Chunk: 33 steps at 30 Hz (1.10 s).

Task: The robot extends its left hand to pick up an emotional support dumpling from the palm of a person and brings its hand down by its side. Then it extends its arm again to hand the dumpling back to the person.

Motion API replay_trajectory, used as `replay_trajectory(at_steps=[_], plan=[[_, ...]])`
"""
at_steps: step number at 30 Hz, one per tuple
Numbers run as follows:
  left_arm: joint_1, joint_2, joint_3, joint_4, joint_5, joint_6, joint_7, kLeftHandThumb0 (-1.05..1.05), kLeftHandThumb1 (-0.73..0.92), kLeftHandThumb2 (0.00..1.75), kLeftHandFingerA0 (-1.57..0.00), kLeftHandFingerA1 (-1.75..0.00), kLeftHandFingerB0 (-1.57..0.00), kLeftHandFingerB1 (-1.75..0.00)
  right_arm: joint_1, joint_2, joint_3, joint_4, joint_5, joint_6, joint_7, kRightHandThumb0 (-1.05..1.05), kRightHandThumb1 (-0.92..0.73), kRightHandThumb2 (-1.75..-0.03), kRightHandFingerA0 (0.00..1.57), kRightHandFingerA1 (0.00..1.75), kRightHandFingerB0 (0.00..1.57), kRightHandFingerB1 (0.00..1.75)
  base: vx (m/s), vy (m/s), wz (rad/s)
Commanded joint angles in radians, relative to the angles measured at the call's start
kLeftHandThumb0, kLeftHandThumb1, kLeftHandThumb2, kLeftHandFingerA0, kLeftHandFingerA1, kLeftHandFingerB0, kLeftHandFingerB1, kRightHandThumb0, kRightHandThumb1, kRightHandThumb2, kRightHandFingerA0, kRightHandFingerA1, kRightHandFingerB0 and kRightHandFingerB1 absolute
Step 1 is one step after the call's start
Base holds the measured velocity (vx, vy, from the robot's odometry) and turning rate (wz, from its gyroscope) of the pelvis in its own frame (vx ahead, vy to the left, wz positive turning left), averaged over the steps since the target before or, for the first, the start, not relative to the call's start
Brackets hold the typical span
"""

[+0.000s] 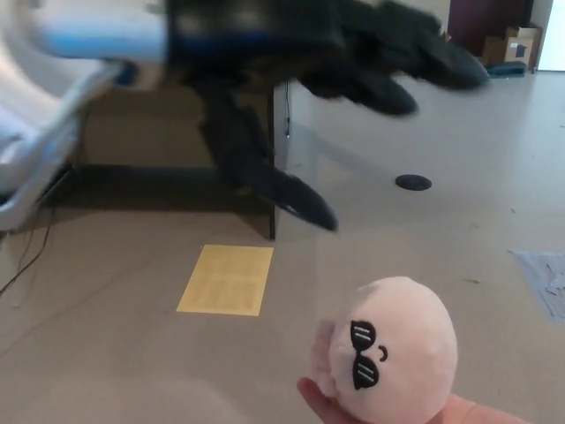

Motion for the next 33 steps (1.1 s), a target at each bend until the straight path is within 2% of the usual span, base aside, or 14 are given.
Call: replay_trajectory(at_steps=[1,2,3,4,5,6,13,15,16,21,24,25,33], plan=[[-0.121,-0.058,-0.153,-0.013,0.075,0.110,-0.205,-0.81,0.43,0.57,-0.12,-0.38,0.00,-0.23,-0.020,-0.009,0.012,0.009,-0.007,-0.019,-0.025,-0.56,-0.47,-0.78,0.72,0.58,0.34,0.45,0.00,0.000,0.00],[-0.129,-0.062,-0.165,-0.010,0.081,0.104,-0.217,-0.60,0.34,0.83,0.00,-0.46,0.00,-0.21,-0.023,-0.008,0.013,0.013,-0.005,-0.022,-0.023,-0.49,-0.54,-0.57,0.78,0.47,0.40,0.33,0.00,0.000,0.00],[-0.132,-0.065,-0.171,-0.008,0.086,0.098,-0.223,-0.60,0.34,0.83,0.00,-0.46,0.00,-0.21,-0.024,-0.008,0.014,0.015,-0.004,-0.023,-0.021,-0.49,-0.54,-0.57,0.78,0.47,0.40,0.33,0.00,0.000,0.00],[-0.146,-0.074,-0.192,-0.002,0.095,0.096,-0.243,-0.63,0.34,0.82,0.00,-0.30,0.00,-0.16,-0.025,-0.007,0.015,0.015,-0.002,-0.025,-0.021,-0.57,-0.46,-0.79,0.72,0.59,0.34,0.45,0.00,0.000,0.00],[-0.163,-0.085,-0.216,0.006,0.106,0.097,-0.266,-0.63,0.34,0.82,0.00,-0.30,0.00,-0.16,-0.025,-0.006,0.016,0.013,-0.001,-0.027,-0.023,-0.57,-0.46,-0.79,0.72,0.59,0.34,0.45,0.00,0.000,0.00],[-0.170,-0.092,-0.230,0.009,0.112,0.102,-0.277,-0.66,0.37,0.83,0.00,-0.17,0.00,-0.10,-0.025,-0.007,0.020,0.012,-0.007,-0.029,-0.032,-0.52,-0.56,-0.57,0.79,0.47,0.40,0.33,0.00,0.000,0.00],[-0.207,-0.127,-0.294,0.023,0.162,0.140,-0.323,-0.61,0.31,0.83,0.00,-0.22,0.00,-0.16,-0.035,-0.011,0.030,0.025,-0.011,-0.051,-0.030,-0.53,-0.58,-0.57,0.79,0.47,0.38,0.33,0.00,0.000,0.00],[-0.206,-0.137,-0.298,0.024,0.180,0.130,-0.326,-0.62,0.32,0.84,0.00,-0.21,0.00,-0.14,-0.037,-0.010,0.030,0.028,-0.009,-0.060,-0.028,-0.53,-0.58,-0.58,0.81,0.47,0.39,0.33,0.00,0.000,0.00],[-0.211,-0.136,-0.302,0.023,0.193,0.127,-0.330,-0.70,0.39,0.86,0.00,-0.10,0.00,-0.07,-0.038,-0.012,0.032,0.029,-0.011,-0.061,-0.030,-0.53,-0.58,-0.58,0.80,0.46,0.38,0.33,0.00,0.000,0.00],[-0.209,-0.137,-0.301,0.012,0.243,0.116,-0.334,-0.71,0.41,0.87,0.00,-0.11,0.00,-0.04,-0.040,-0.017,0.042,0.031,-0.018,-0.060,-0.031,-0.55,-0.58,-0.58,0.80,0.47,0.37,0.33,0.00,0.000,0.00],[-0.199,-0.131,-0.305,-0.011,0.298,0.107,-0.316,-0.70,0.40,0.88,0.00,-0.13,0.00,-0.08,-0.041,-0.016,0.043,0.029,-0.012,-0.045,-0.029,-0.57,-0.56,-0.57,0.81,0.46,0.39,0.33,0.00,0.000,0.00],[-0.192,-0.128,-0.306,-0.019,0.323,0.078,-0.309,-0.77,0.45,0.90,0.00,-0.12,0.00,-0.02,-0.041,-0.014,0.041,0.027,-0.008,-0.039,-0.028,-0.56,-0.55,-0.57,0.78,0.46,0.40,0.33,0.00,0.000,0.00],[-0.166,-0.112,-0.322,-0.053,0.459,-0.051,-0.288,-0.83,0.46,0.93,0.00,-0.12,0.00,0.00,-0.038,-0.013,0.038,0.020,0.005,-0.029,-0.012,-0.55,-0.56,-0.57,0.78,0.46,0.39,0.33,0.00,0.000,0.00]])
